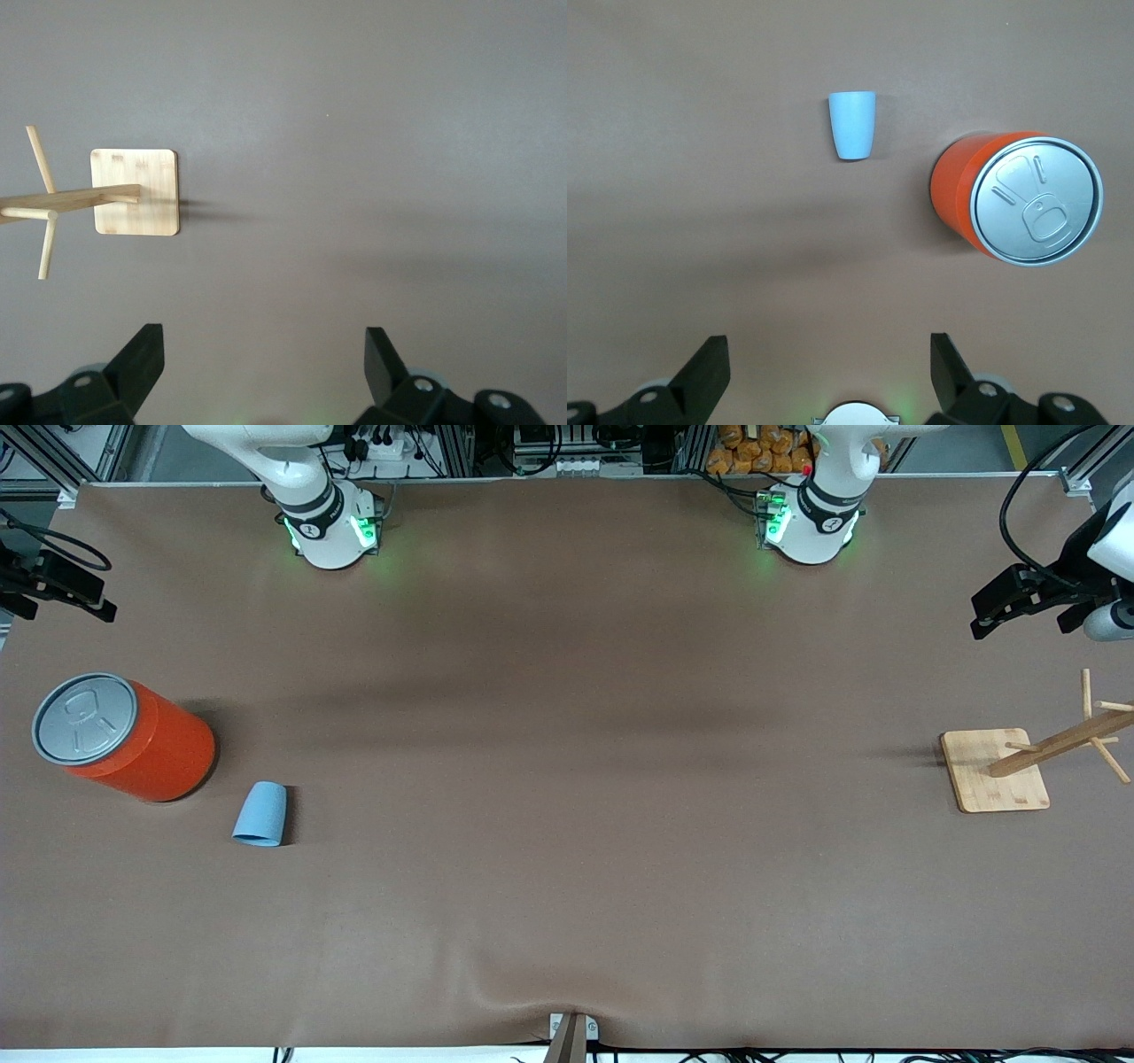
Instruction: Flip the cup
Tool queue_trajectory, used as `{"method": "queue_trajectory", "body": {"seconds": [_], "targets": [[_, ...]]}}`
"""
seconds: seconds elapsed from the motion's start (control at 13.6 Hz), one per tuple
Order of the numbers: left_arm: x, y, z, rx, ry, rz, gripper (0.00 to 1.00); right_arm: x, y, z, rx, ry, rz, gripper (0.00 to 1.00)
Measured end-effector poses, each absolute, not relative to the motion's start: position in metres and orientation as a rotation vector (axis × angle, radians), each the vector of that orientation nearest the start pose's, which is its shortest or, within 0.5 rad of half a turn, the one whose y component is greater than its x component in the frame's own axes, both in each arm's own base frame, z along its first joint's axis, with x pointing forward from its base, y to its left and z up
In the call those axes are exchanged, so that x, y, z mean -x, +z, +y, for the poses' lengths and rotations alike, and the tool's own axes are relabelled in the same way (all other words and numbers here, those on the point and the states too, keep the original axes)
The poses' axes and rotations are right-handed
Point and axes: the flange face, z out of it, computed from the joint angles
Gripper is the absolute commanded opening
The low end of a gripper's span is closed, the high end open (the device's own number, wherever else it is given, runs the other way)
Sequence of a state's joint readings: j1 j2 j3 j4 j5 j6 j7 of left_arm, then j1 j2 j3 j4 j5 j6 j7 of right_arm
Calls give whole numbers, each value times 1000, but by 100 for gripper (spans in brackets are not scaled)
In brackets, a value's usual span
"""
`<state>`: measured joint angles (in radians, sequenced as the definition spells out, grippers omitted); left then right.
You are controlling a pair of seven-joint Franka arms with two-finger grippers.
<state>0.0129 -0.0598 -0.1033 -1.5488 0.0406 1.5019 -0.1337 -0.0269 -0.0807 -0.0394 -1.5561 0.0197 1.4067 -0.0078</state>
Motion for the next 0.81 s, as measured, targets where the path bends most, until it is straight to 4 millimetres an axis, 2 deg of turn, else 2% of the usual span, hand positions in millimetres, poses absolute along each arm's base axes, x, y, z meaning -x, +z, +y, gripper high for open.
{"method": "queue_trajectory", "body": {"seconds": [0.81], "targets": [[-533,658,-41,3096,2,-83,100,-513,658,-33,3125,106,87,100]]}}
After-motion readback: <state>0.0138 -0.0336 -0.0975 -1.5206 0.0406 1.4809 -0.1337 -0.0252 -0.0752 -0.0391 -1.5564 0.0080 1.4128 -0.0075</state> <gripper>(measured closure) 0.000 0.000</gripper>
